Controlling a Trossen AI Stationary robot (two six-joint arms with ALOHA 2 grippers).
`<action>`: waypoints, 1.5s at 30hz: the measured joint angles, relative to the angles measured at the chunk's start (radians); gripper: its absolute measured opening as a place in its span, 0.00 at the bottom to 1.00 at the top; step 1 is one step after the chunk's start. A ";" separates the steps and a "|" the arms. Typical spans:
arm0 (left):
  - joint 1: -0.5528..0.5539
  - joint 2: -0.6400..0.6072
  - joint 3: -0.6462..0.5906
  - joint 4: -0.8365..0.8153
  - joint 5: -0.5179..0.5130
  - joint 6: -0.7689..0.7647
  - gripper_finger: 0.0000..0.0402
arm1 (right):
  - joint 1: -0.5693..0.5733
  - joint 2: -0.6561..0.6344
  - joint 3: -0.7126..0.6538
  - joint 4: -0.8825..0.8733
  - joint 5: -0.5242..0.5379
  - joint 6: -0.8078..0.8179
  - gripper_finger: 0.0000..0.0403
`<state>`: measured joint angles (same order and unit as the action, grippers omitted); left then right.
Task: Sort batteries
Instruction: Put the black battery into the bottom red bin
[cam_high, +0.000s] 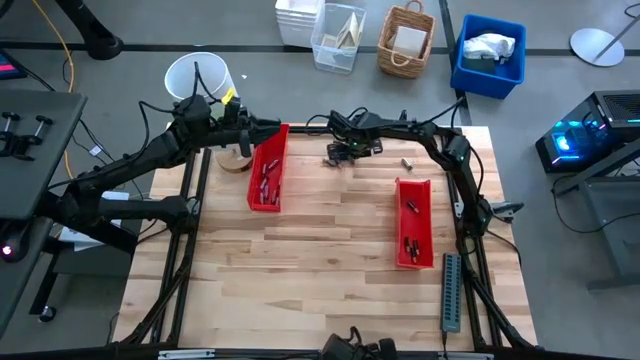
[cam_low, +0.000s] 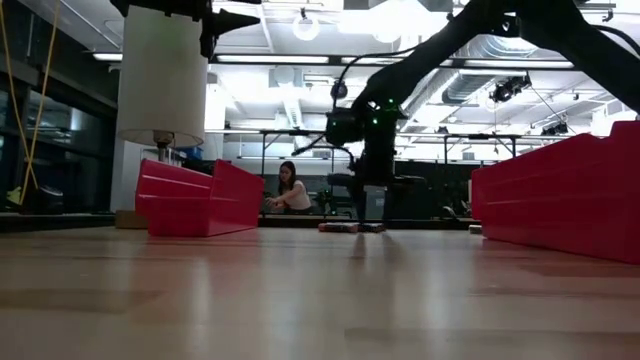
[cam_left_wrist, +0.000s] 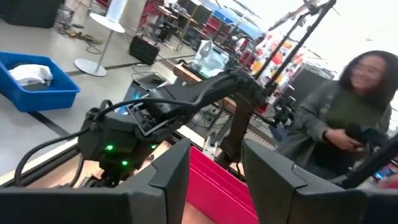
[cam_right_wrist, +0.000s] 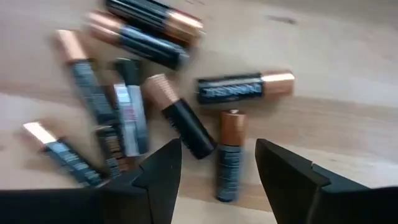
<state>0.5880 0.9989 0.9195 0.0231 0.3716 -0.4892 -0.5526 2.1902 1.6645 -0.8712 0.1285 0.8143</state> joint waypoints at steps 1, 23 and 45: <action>0.000 0.000 0.000 0.000 0.006 0.001 0.34 | 0.000 0.000 -0.009 -0.001 0.002 0.012 0.49; 0.000 0.000 0.000 -0.003 0.038 -0.004 0.34 | 0.016 -0.005 -0.061 -0.029 -0.025 -0.090 0.08; 0.001 0.000 0.000 0.000 0.038 -0.003 0.34 | 0.250 -0.355 -0.088 -0.417 0.033 -0.196 0.08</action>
<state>0.5888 0.9985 0.9195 0.0231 0.4095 -0.4925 -0.3031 1.8351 1.5767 -1.2879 0.1620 0.6179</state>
